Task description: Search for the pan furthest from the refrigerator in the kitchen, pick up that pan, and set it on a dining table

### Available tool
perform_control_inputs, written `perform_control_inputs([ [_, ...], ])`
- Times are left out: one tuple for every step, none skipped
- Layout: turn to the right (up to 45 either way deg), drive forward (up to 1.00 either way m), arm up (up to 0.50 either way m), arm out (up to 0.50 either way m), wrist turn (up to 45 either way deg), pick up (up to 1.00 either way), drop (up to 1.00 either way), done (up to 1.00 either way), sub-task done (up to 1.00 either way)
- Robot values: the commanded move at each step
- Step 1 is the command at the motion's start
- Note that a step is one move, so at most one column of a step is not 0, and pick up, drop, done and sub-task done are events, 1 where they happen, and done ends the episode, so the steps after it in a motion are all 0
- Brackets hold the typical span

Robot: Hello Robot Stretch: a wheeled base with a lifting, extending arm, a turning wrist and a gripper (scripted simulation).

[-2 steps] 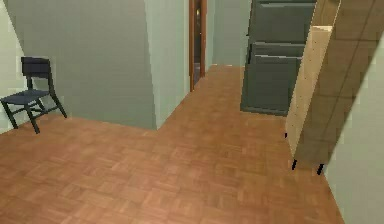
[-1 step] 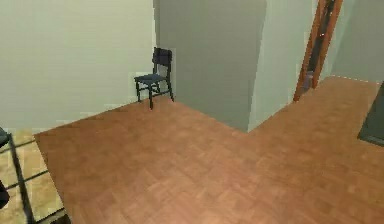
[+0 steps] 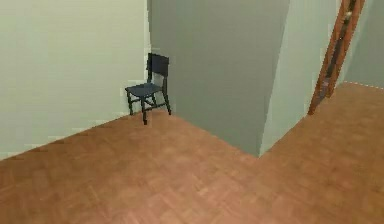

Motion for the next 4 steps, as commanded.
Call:
perform_control_inputs([
  [-27.0, 0.0, 0.0, 0.0, 0.0, 0.0, 0.0, 0.0, 0.0],
  [0.0, 1.0, 0.0, 0.0, 0.0, 0.0, 0.0, 0.0, 0.0],
  [-9.0, 0.0, 0.0, 0.0, 0.0, 0.0, 0.0, 0.0, 0.0],
  [0.0, 0.15, 0.0, 0.0, 0.0, 0.0, 0.0, 0.0, 0.0],
])
